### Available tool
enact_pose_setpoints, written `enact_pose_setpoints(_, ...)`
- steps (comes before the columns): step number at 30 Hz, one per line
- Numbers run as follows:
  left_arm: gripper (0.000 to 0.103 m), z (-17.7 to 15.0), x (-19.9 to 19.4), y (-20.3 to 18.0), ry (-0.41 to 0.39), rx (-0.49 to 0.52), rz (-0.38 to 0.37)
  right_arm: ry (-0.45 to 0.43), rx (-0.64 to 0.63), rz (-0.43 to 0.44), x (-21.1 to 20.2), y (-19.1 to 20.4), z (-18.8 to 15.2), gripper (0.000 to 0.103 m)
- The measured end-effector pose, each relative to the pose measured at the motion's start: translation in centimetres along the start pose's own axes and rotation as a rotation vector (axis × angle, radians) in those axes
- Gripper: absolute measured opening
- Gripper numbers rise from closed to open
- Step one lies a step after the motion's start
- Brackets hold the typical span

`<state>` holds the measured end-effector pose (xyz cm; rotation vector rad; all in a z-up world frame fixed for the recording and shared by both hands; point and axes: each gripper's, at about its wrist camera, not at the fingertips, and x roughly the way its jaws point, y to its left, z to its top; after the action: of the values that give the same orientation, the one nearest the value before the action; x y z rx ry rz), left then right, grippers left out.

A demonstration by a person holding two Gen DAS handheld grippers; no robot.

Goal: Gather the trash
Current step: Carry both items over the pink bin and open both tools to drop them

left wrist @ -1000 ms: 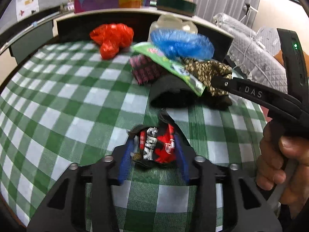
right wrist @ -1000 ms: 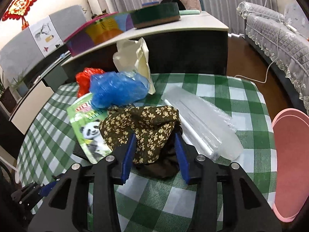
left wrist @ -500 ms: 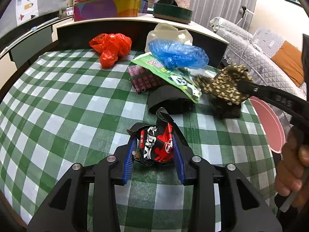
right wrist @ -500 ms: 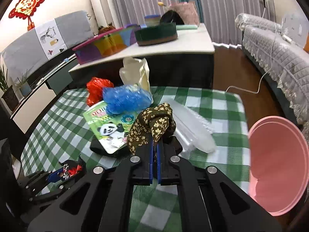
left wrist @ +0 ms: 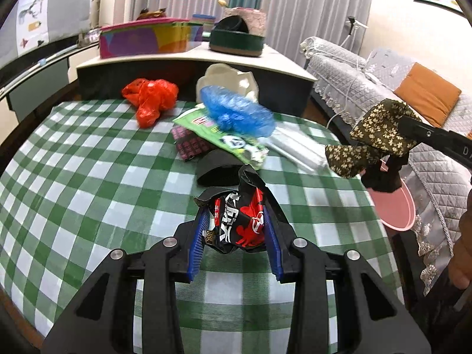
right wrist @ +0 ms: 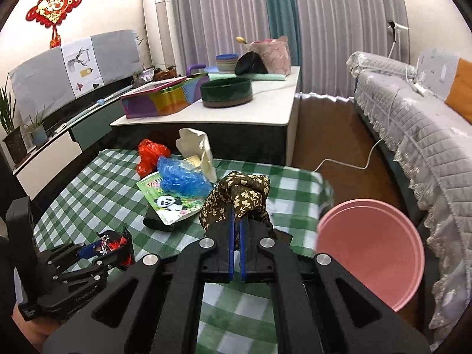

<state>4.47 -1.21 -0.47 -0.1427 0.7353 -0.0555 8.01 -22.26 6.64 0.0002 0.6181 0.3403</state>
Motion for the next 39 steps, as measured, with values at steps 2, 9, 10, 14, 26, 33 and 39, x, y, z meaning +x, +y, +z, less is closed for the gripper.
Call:
enact_pose_setpoints(2,0.036,0.0,-0.3,-0.6,-0.009,0.015,-0.009,-0.004,-0.002,-0.009,-0.7,-0.5,-0.1,0.003)
enact_pose_setpoints(9,0.036,0.1,-0.8,-3.2,-0.023,0.068,-0.055,-0.018,0.021,-0.047,-2.7,-3.2,-0.4,0.003)
enact_pose_setpoints(10,0.036,0.2,-0.9,-3.6,-0.025,0.074,-0.064,-0.021,0.029,-0.056,-2.9,-3.7,-0.5,0.003)
enact_pose_setpoints(14,0.036,0.6,-1.1,-5.5,-0.035,0.099,-0.104,-0.025,0.058,-0.09,-3.3,-5.6,-1.0,0.003)
enact_pose_setpoints(26,0.036,3.4,1.3,-13.4,-0.053,0.194,-0.205,-0.018,0.144,-0.216,-3.2,-13.7,-1.5,0.003)
enact_pose_setpoints(33,0.036,5.0,4.0,-18.2,-0.064,0.252,-0.255,-0.03,0.201,-0.268,-2.4,-16.9,-1.4,0.003)
enact_pose_setpoints(39,0.036,5.4,6.2,-21.0,-0.056,0.28,-0.289,-0.033,0.219,-0.304,-1.8,-18.4,-1.5,0.003)
